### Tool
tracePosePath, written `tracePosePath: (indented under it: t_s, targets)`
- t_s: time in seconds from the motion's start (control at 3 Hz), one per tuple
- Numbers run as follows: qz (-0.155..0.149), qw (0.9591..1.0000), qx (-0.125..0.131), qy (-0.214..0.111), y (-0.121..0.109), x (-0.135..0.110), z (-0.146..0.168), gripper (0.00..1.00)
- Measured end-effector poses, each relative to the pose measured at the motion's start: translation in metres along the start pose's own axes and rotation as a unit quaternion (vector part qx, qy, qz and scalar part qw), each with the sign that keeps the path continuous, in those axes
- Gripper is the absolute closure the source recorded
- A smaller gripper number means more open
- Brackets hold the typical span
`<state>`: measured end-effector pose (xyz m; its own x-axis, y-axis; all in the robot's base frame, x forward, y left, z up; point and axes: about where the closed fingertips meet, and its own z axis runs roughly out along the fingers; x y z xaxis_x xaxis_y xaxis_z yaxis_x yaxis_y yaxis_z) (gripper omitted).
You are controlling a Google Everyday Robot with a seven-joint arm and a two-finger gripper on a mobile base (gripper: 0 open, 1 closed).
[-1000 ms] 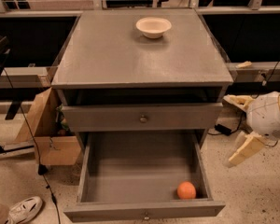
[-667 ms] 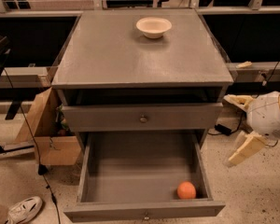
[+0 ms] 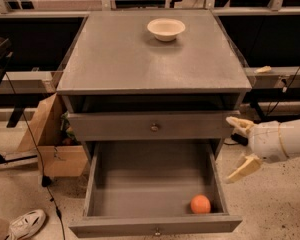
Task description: Pick orange from middle drawer and place on counter
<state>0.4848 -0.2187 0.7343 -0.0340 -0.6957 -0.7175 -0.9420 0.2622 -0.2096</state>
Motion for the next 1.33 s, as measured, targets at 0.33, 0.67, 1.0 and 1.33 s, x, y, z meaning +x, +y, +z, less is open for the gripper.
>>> tracePosePath:
  t_s: [0.33, 0.67, 1.0, 1.33]
  targets:
    - [0.031, 0.999, -0.023, -0.022, 0.011, 0.044, 0.057, 0.18]
    - [0.061, 0.9968, -0.048, -0.021, 0.03, 0.084, 0.113, 0.38]
    - [0.074, 0.9956, -0.054, -0.022, 0.041, 0.091, 0.152, 0.16]
    - [0.074, 0.9957, -0.051, -0.022, 0.04, 0.092, 0.153, 0.0]
